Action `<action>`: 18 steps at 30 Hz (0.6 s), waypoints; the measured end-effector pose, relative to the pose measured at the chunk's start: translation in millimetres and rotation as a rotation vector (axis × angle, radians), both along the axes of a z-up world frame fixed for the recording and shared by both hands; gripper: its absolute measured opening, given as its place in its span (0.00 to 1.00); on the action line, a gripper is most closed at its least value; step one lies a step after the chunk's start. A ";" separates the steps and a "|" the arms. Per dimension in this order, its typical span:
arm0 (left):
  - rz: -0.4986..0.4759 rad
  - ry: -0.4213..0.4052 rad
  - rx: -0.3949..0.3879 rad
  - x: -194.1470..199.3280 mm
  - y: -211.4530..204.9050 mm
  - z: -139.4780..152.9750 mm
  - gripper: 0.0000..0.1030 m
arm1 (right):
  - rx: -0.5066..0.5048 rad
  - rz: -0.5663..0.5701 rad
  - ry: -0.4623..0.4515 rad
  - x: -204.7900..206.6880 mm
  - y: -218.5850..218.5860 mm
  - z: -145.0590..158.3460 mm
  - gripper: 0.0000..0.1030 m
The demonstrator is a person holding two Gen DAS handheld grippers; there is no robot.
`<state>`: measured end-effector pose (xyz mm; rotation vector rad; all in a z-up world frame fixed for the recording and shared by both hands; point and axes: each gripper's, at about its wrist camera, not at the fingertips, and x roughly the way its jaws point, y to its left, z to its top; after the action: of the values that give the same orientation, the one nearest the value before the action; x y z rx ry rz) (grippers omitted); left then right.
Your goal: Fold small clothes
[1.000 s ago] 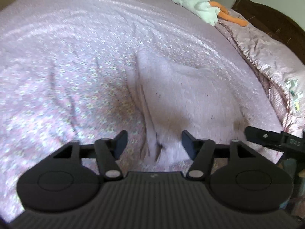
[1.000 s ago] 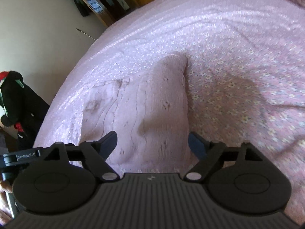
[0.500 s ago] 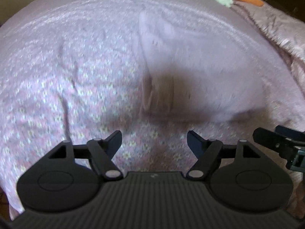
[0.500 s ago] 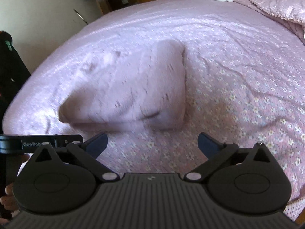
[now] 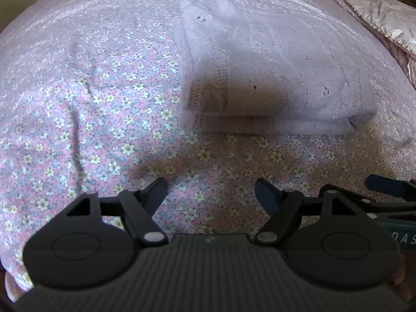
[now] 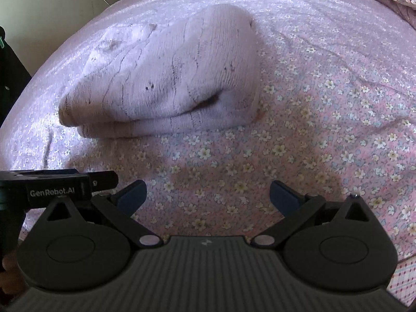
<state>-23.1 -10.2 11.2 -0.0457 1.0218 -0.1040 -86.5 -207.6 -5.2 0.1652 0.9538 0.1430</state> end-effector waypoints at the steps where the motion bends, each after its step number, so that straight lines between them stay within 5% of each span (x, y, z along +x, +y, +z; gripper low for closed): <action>1: -0.001 0.000 0.002 0.1 -0.9 -0.1 0.74 | 0.000 -0.001 0.001 0.0 -0.2 -0.2 1.00; 18: -0.010 -0.007 0.013 -4.6 -3.8 0.0 0.74 | -0.007 -0.021 -0.006 -4.1 0.0 3.1 1.00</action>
<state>-27.7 -14.0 11.2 -0.0280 1.0153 -0.1068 -90.6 -207.6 -2.0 0.1683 0.9459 0.1212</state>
